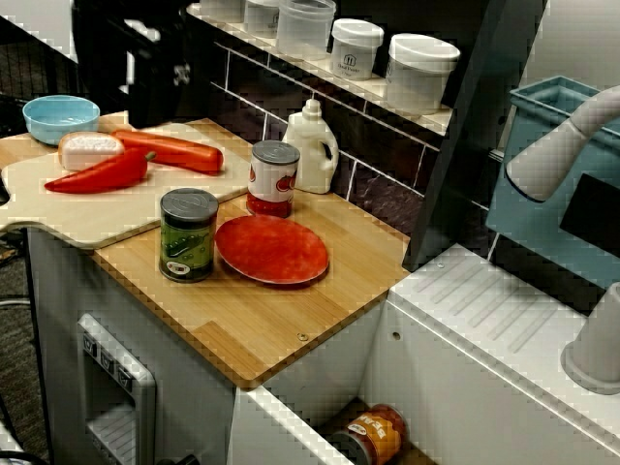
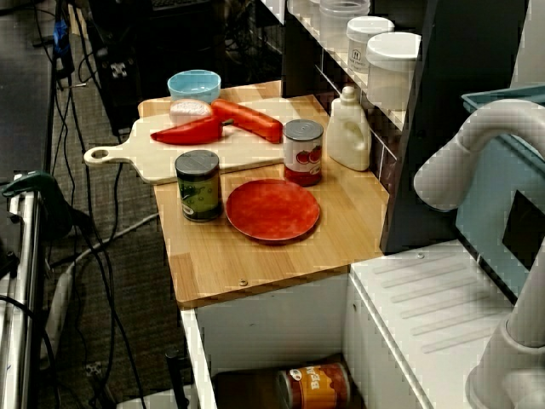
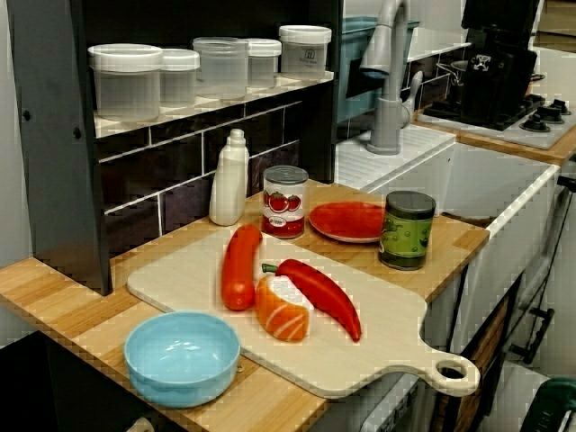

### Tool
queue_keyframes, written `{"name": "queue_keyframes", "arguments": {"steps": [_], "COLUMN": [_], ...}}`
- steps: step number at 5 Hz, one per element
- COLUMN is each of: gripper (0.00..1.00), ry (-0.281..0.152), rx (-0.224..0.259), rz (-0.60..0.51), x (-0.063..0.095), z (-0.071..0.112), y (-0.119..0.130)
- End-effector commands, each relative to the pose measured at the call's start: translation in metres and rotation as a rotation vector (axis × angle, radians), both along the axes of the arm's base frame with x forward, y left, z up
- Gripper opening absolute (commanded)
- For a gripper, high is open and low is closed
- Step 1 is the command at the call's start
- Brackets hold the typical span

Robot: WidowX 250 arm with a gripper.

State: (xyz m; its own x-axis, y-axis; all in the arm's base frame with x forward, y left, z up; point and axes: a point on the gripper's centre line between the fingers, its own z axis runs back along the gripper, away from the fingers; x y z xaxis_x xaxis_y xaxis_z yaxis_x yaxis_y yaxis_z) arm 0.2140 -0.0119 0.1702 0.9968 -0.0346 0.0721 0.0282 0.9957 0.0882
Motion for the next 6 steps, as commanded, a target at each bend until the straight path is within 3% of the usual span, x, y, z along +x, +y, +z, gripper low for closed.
{"name": "queue_keyframes", "arguments": {"steps": [1,3,6], "gripper": [1.0,1.0,1.0], "ry": [-0.063,-0.041,-0.025], "rx": [0.065,0.058,0.008], "rz": [-0.009,-0.016,-0.045], "x": [0.012,0.02,0.029], "z": [-0.019,-0.028,-0.037], "y": [-0.003,0.001,-0.003]}}
